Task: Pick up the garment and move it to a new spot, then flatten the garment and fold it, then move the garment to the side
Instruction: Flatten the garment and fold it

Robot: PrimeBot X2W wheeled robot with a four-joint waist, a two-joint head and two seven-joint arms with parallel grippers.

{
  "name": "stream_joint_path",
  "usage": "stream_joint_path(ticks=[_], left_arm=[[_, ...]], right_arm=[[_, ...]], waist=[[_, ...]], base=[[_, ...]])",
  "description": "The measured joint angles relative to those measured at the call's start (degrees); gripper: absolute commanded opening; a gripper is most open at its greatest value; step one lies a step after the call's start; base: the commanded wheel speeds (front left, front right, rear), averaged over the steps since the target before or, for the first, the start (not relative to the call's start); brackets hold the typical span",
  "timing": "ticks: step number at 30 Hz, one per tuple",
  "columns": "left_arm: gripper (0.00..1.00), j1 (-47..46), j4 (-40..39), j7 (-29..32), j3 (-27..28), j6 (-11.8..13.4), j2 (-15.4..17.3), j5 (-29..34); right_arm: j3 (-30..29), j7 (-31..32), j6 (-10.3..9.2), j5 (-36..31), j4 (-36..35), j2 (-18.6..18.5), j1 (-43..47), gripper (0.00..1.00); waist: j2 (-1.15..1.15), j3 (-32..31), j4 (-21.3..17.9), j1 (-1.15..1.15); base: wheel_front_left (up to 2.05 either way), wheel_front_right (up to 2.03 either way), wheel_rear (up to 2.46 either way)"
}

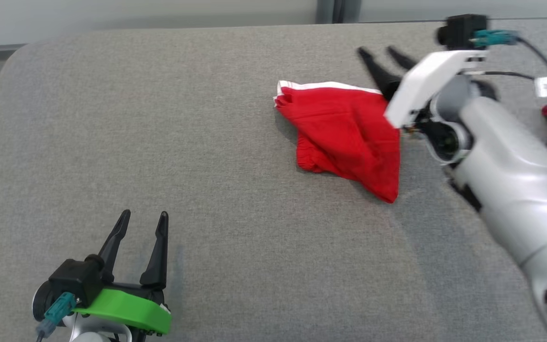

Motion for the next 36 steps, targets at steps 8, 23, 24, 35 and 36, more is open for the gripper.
stream_joint_path(ticks=[8, 23, 24, 35, 36], left_arm=[[1.00, 1.68, -1.53, 0.00, 1.56, 0.21, -1.18, 0.08], [1.00, 1.75, -0.46, -0.02, 3.05, -2.04, -3.81, 2.25], [1.00, 1.59, -0.33, -0.03, 3.27, -2.22, -3.82, 2.41], [1.00, 0.42, 1.29, -0.05, 3.21, -3.77, -5.31, 3.20], [1.00, 0.22, 1.56, -0.05, 3.09, -3.97, -5.49, 3.28]], right_arm=[[-0.88, -11.80, -0.01, -8.27, -6.88, -8.59, 10.84, 0.75], [-12.14, -18.23, 0.00, -24.29, -10.67, -1.19, 24.85, 0.00], [-13.41, -18.23, 0.00, -25.36, -11.24, -0.21, 25.48, 0.00], [-13.49, -18.23, 0.00, -29.82, -5.03, 5.54, 23.25, 0.00], [-12.70, -18.23, 0.00, -29.82, -3.92, 5.76, 22.51, 0.00]], waist=[[0.00, -0.42, -2.13, 0.00], [0.00, 1.15, -1.86, 0.00], [0.00, 1.30, -1.63, 0.00], [0.00, 2.25, 0.89, 0.00], [0.00, 2.29, 1.17, 0.00]], base=[[0.00, 0.00, 0.00], [0.00, 0.00, 0.00], [0.00, 0.00, 0.00], [0.00, 0.00, 0.00], [0.00, 0.00, 0.00]])
